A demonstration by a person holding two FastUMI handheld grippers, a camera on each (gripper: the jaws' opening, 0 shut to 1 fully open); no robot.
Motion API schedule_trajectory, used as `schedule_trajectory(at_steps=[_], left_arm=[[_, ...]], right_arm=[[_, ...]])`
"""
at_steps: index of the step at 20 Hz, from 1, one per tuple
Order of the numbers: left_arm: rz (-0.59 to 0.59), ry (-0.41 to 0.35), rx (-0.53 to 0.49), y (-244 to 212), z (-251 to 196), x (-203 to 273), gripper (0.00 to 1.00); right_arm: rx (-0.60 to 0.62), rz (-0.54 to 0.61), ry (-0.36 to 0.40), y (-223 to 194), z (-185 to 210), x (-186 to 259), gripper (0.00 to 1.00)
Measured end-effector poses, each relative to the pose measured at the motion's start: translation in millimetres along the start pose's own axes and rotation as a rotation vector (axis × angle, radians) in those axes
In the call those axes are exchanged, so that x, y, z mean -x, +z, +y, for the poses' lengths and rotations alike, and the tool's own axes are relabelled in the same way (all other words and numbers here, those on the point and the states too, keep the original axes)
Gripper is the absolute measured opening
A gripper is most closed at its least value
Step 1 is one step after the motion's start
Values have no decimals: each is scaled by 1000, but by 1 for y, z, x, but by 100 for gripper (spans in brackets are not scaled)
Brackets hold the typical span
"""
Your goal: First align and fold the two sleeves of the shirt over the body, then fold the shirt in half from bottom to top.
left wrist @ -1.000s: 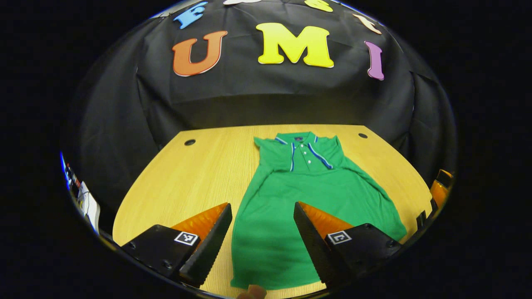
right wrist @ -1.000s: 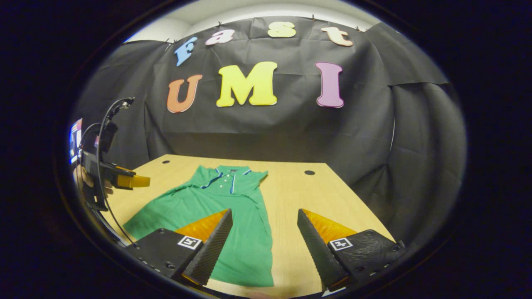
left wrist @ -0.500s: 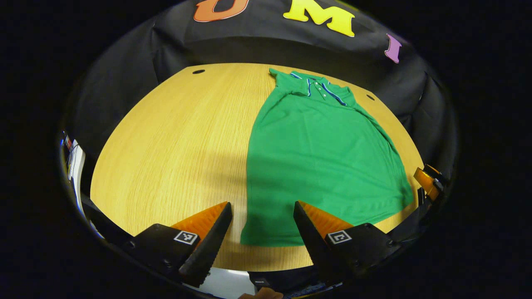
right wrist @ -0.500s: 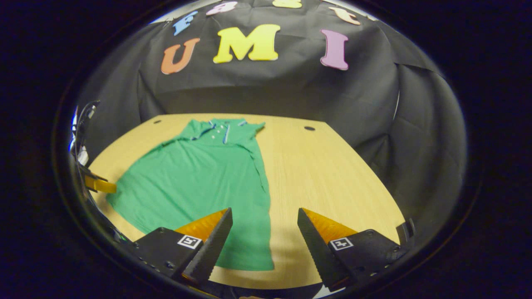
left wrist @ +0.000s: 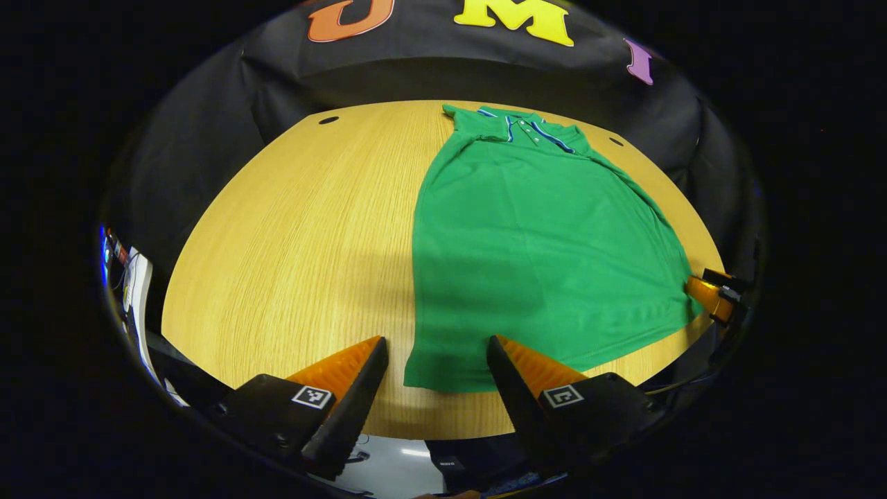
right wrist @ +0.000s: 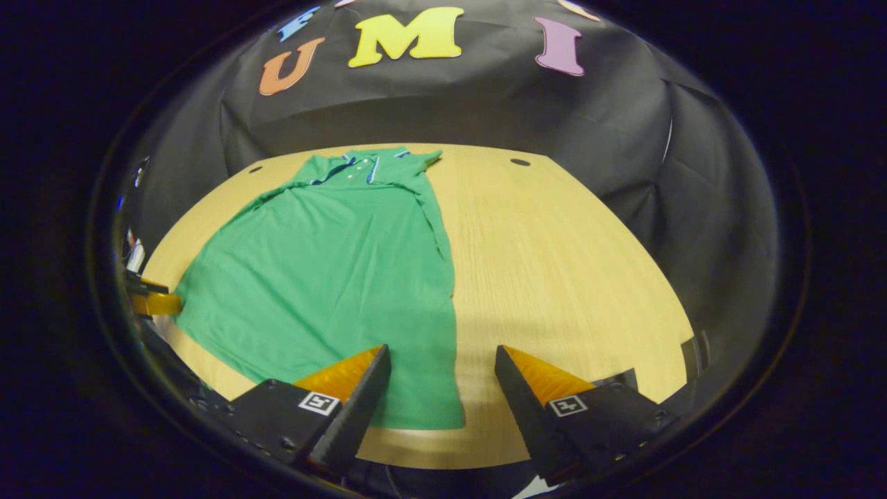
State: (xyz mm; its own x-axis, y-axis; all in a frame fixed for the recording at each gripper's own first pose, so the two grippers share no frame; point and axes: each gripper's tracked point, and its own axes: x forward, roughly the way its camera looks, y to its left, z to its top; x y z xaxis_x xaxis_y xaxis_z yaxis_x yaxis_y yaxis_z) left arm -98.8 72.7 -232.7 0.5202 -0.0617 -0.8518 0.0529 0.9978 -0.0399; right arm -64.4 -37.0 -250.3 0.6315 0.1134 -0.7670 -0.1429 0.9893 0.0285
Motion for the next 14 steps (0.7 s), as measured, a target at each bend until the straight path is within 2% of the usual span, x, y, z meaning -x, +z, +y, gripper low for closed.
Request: schedule_trajectory(at_steps=[3,4,6,7,8,9,10,11,12,13,14], left_arm=[[-25,-7,-13,1,-3,-1,84],[-34,-10,-22,1,-5,-2,75],[-51,-33,-46,1,-10,-1,65],[-58,-41,-52,1,-11,-3,59],[-65,-44,-52,1,-10,-2,53],[-76,-45,-44,3,-9,-1,50],[-88,-50,-32,4,-9,-1,39],[-104,-56,-6,6,-10,-3,33],[-124,-73,15,9,-13,-4,15],[-150,-89,29,12,-15,-5,10],[-169,-103,43,14,-17,-8,6]], right_arm=[[-44,24,37,-3,5,-1,85],[-41,27,35,-3,5,0,81],[-29,28,72,-2,15,-1,78],[-6,17,91,-3,20,-2,48],[-2,21,118,-2,26,-1,39],[-21,15,119,-2,26,-2,12],[-29,28,123,-3,26,-4,8],[-35,19,145,-2,30,-6,14],[-65,35,156,-2,31,-7,14],[-89,37,169,2,31,-7,1],[-87,33,183,4,32,-8,1]])
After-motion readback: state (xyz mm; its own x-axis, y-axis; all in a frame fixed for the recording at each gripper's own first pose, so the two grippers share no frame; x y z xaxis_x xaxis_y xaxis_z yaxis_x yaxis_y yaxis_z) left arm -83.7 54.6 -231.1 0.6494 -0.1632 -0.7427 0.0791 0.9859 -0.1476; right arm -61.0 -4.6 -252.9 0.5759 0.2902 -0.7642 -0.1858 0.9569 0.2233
